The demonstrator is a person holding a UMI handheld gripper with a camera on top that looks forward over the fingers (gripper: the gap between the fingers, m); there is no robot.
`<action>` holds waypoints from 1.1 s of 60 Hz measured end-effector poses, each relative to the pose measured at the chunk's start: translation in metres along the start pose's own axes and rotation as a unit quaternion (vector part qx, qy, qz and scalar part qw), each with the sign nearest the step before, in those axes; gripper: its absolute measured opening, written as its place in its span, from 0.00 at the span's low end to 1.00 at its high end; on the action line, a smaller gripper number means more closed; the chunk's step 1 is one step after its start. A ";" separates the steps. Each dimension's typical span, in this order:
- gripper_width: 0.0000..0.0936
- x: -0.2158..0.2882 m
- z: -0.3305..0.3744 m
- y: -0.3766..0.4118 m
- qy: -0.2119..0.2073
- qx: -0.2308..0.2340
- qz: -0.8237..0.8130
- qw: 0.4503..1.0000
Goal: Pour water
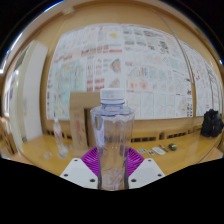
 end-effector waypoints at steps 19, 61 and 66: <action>0.31 -0.144 -0.021 -0.037 0.121 -0.017 0.017 0.992; 0.91 -0.116 0.076 -0.020 0.192 -0.065 0.019 0.979; 0.91 -0.104 0.123 -0.004 0.199 -0.069 0.022 0.977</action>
Point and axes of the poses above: the point between the fingertips, and its own axes, seen from behind it with the camera up: y to the left, x up, z backward, against the way the camera looks, the point moved 9 cm from there along z, backward, against the way the camera looks
